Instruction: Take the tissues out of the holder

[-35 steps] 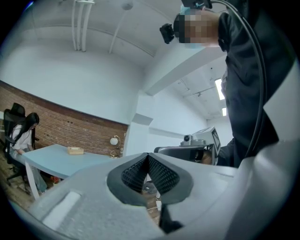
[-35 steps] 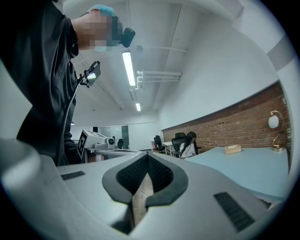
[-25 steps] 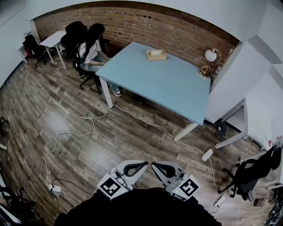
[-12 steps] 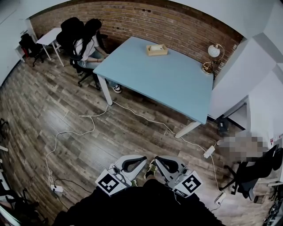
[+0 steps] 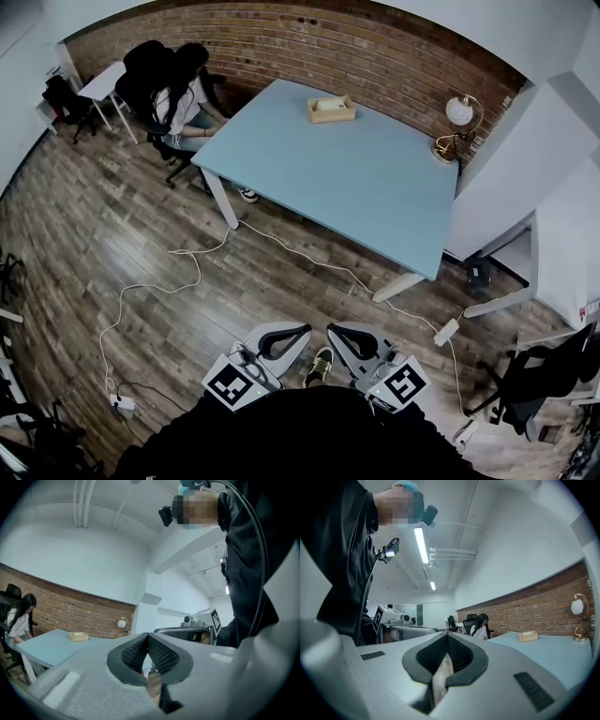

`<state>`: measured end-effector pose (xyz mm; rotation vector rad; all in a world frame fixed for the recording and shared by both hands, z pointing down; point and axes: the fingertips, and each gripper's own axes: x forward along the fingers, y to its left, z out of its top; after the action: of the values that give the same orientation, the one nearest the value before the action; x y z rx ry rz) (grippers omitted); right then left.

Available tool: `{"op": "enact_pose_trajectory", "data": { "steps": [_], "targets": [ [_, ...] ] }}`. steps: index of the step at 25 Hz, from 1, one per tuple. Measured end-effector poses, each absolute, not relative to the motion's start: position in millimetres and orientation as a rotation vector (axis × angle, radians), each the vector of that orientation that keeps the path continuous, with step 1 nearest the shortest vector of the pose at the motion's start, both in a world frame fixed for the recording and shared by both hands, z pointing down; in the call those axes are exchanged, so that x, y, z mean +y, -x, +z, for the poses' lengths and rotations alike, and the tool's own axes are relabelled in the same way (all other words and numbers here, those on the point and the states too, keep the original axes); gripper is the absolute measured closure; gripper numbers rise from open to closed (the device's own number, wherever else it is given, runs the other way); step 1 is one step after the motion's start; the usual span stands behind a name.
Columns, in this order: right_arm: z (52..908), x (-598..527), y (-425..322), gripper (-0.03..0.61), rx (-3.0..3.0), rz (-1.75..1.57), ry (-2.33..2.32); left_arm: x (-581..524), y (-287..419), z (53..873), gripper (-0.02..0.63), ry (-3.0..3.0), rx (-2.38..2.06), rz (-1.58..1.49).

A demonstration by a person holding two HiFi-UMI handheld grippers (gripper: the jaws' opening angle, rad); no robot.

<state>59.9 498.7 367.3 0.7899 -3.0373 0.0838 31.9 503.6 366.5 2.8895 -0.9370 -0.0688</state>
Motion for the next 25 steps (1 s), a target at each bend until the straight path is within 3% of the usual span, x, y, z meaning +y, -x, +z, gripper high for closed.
{"op": "enact_pose_trajectory", "data": {
  "steps": [25],
  "targets": [
    [371.7, 393.5, -157.7, 0.574, -3.092, 0.133, -0.680, 404.1, -129.6, 371.6, 0.620, -2.854, -1.018, 0.008]
  ]
}}
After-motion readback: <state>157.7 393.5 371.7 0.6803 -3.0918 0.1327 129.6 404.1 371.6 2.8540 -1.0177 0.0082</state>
